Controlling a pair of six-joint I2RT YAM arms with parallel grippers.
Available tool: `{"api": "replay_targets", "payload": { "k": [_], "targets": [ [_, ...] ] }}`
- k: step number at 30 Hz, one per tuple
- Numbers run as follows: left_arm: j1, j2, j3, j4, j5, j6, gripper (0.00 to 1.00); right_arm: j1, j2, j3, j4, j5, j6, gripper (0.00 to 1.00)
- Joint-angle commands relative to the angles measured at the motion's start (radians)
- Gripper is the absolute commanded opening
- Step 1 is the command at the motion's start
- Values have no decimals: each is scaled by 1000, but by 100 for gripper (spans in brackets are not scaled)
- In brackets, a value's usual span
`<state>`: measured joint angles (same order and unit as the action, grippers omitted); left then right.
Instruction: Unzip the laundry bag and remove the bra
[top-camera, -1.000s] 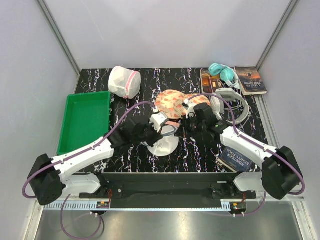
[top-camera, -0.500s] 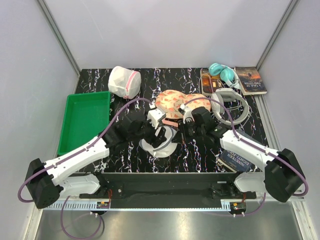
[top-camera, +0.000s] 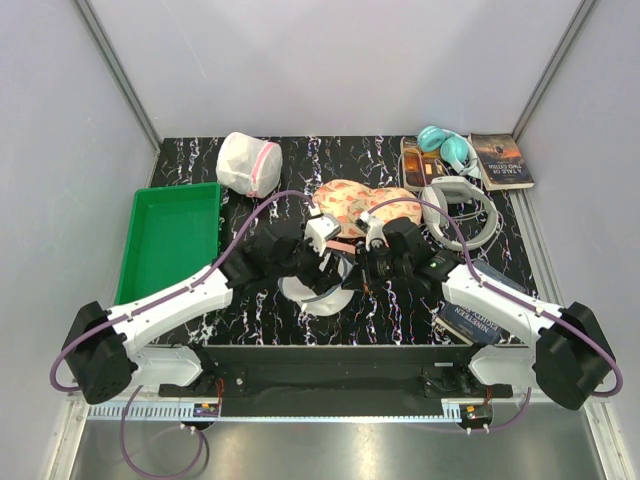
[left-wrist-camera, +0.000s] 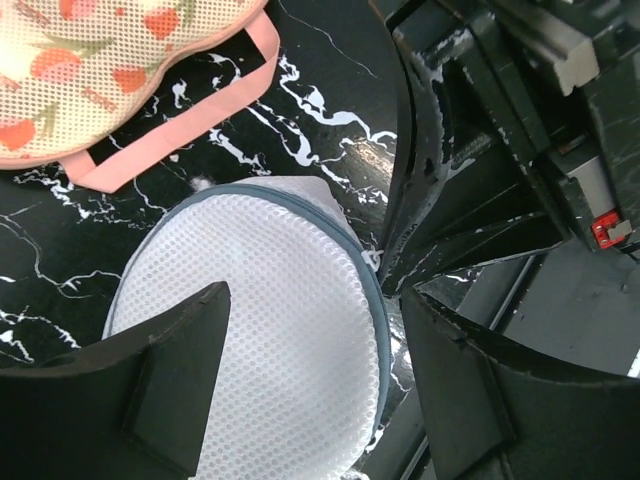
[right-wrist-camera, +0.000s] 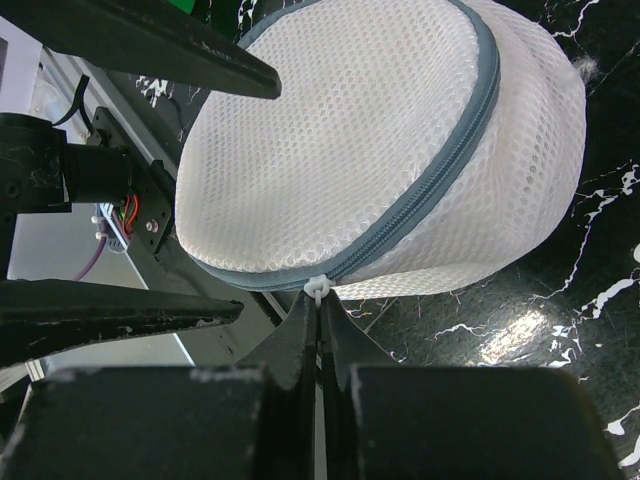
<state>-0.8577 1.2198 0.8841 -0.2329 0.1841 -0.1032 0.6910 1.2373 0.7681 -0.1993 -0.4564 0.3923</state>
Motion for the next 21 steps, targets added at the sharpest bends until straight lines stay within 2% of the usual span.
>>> {"api": "replay_targets", "payload": {
  "k": [1, 7, 11, 12, 14, 15, 17, 18, 21],
  "targets": [
    [3, 13, -28, 73, 37, -18, 74, 5, 1, 23, 43, -2, 2, 0],
    [2, 35, -53, 87, 40, -23, 71, 7, 7, 30, 43, 8, 0, 0],
    [3, 29, -77, 106, 44, -20, 45, 7, 14, 30, 43, 22, -4, 0],
    [3, 29, -80, 109, 55, -18, 34, 7, 22, 30, 41, 21, -4, 0],
    [3, 30, -92, 115, 69, -12, 26, 5, 28, 33, 41, 19, -4, 0],
    [3, 33, -96, 121, 83, -9, 16, 7, 33, 34, 41, 21, -6, 0],
    [3, 35, -102, 122, 89, -1, 3, 7, 37, 40, 40, 33, -7, 0],
    [3, 38, -105, 124, 89, 0, 0, 5, 43, 42, 37, 39, -7, 0],
    [3, 27, -112, 122, 94, 13, 0, 5, 59, 63, 12, 59, -7, 0]
  ]
}}
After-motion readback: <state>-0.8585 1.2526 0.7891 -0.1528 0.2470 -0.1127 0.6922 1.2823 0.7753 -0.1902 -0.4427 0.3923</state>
